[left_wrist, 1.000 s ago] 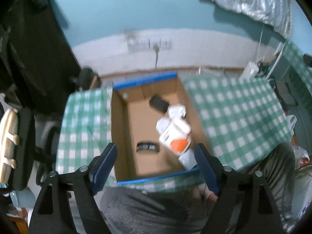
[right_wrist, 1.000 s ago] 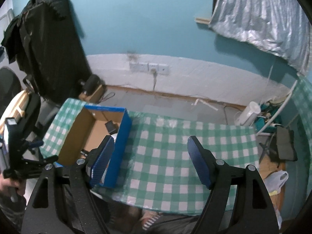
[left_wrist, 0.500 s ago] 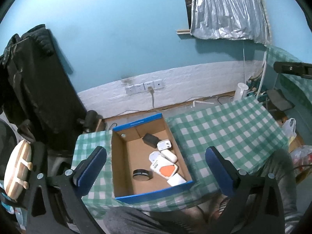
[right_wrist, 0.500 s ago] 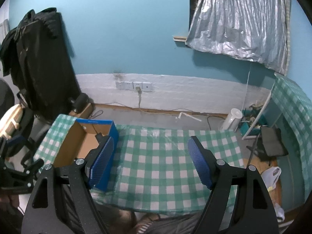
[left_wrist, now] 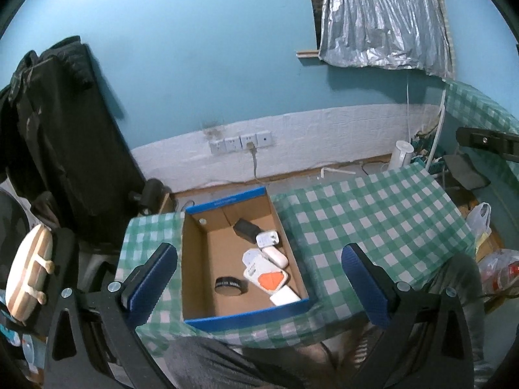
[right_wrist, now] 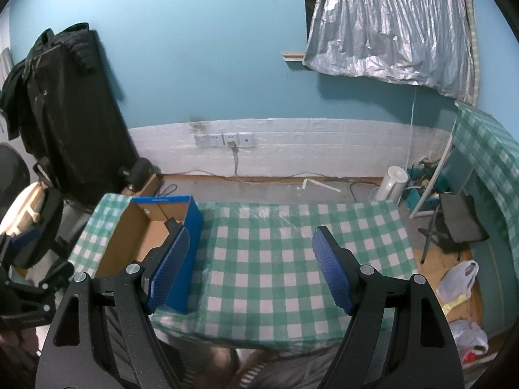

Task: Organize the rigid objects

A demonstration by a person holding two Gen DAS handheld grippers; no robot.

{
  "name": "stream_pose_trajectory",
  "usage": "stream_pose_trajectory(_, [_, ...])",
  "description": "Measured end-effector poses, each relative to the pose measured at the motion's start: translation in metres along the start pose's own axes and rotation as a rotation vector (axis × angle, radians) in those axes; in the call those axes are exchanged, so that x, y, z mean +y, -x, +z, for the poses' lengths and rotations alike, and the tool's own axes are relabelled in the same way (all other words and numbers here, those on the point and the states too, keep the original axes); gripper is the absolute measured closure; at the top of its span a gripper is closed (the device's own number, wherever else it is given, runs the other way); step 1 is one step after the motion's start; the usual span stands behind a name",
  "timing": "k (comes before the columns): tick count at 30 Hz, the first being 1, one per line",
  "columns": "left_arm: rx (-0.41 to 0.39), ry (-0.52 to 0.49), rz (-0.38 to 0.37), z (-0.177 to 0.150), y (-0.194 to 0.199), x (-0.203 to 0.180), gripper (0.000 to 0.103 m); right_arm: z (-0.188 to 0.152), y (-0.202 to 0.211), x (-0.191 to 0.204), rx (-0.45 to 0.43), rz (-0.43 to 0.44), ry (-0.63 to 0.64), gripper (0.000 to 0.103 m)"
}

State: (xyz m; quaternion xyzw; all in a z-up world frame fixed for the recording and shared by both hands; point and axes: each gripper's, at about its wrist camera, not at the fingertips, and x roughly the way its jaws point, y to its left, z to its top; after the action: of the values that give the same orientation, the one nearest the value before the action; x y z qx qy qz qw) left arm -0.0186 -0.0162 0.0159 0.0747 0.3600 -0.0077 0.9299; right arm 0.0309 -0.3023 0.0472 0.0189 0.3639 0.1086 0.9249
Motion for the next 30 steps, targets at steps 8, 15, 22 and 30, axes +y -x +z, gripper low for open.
stream_pose_trajectory(8, [0.024,0.019,0.022,-0.005,-0.002,0.003,0.001,-0.003,0.0,0.001,0.015,0.004,0.004,0.025])
stream_pose_trajectory(15, [0.03,0.008,0.031,-0.01,-0.003,0.004,0.001,-0.004,0.001,0.002,0.02,0.004,0.005,0.025])
stream_pose_trajectory(22, [0.047,0.006,0.031,-0.014,-0.006,0.008,0.001,-0.006,-0.001,0.004,0.026,0.008,0.007,0.025])
stream_pose_trajectory(30, [0.046,0.0,0.033,-0.014,-0.005,0.008,0.001,-0.006,-0.004,0.005,0.03,0.004,0.01,0.025])
